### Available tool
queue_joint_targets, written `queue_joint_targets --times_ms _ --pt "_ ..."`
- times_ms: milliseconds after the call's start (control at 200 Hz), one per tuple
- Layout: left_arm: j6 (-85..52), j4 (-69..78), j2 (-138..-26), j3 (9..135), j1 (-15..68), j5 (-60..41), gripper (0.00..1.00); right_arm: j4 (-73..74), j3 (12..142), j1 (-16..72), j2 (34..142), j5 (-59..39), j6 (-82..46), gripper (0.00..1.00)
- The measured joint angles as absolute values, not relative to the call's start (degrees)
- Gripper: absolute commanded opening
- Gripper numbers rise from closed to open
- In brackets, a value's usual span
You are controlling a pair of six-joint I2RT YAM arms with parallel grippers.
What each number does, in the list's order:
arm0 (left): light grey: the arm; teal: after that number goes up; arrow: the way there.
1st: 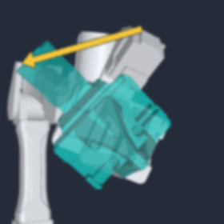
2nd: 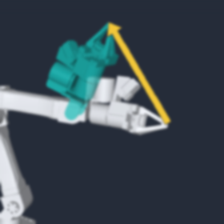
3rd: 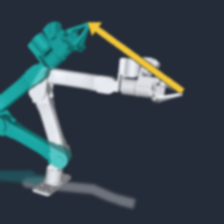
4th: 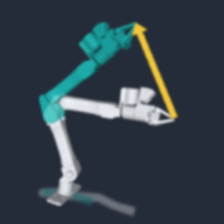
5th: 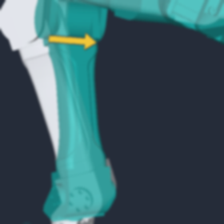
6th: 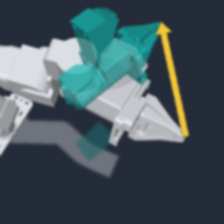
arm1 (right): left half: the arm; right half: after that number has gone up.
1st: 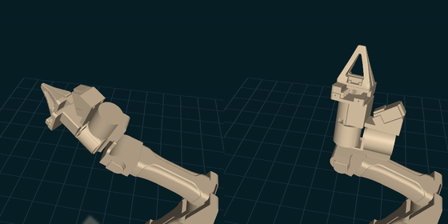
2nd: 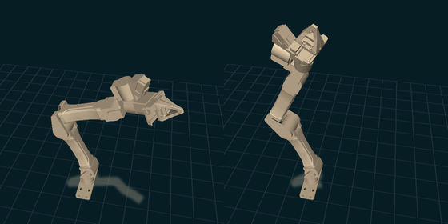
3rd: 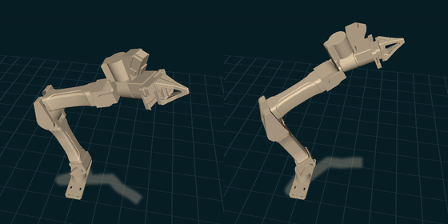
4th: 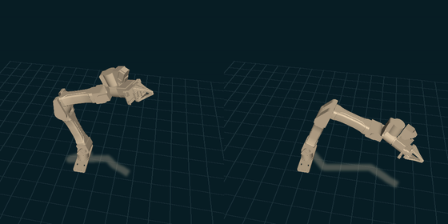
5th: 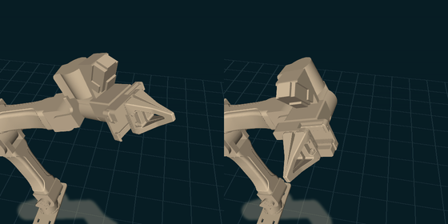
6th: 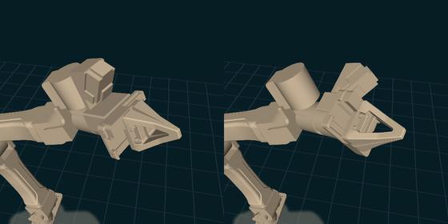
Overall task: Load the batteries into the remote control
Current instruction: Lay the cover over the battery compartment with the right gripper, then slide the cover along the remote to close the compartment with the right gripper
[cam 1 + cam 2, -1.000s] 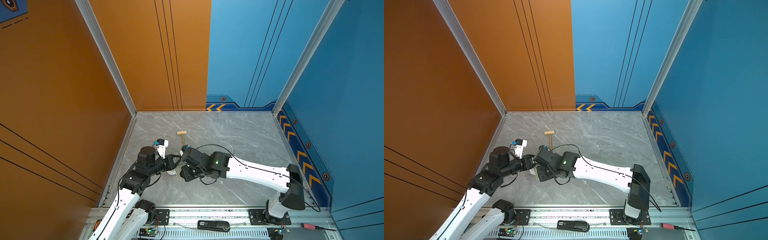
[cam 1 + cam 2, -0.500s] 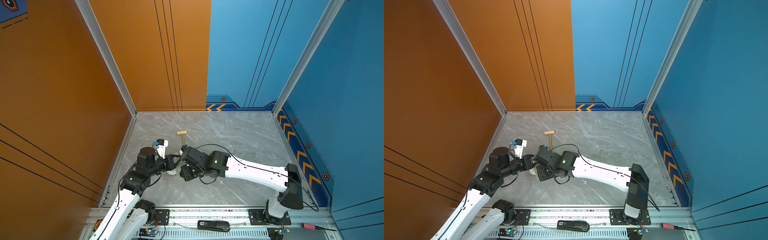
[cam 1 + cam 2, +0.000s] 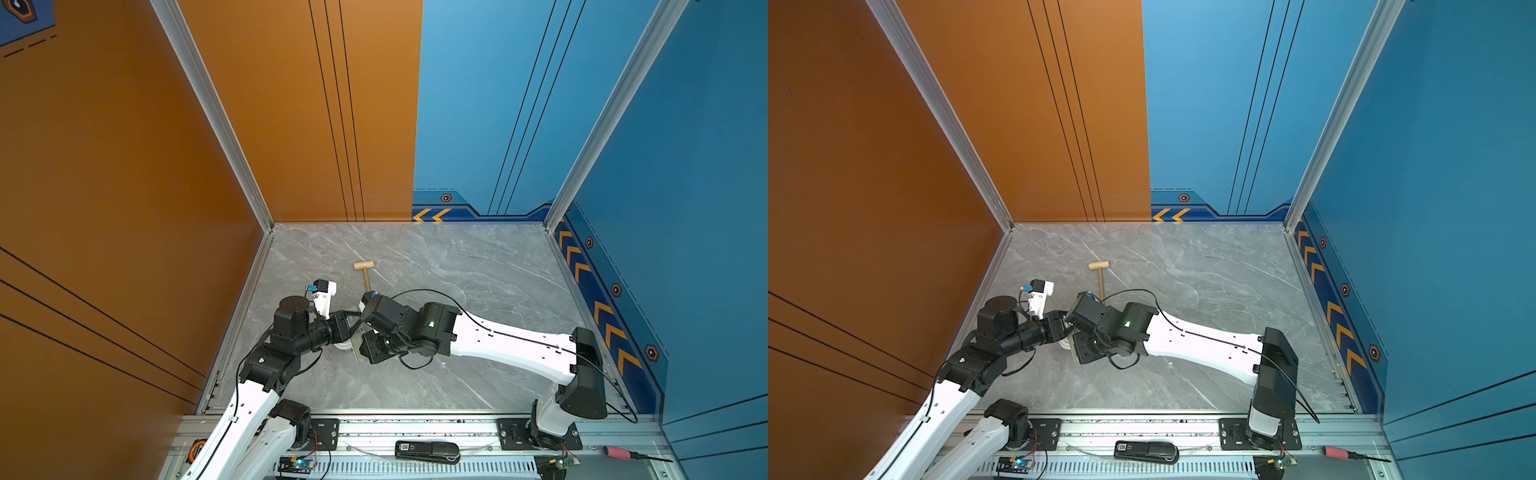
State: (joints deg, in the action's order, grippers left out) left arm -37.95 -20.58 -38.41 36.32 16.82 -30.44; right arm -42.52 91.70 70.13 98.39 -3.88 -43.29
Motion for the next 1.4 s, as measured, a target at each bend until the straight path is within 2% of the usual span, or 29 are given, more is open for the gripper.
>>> queue_joint_targets --times_ms 1397 --pt "-33.85 -22.90 -38.39 36.32 16.82 -33.28 0.00 -42.87 90.37 71.20 97.27 -3.66 -43.22 0.00"
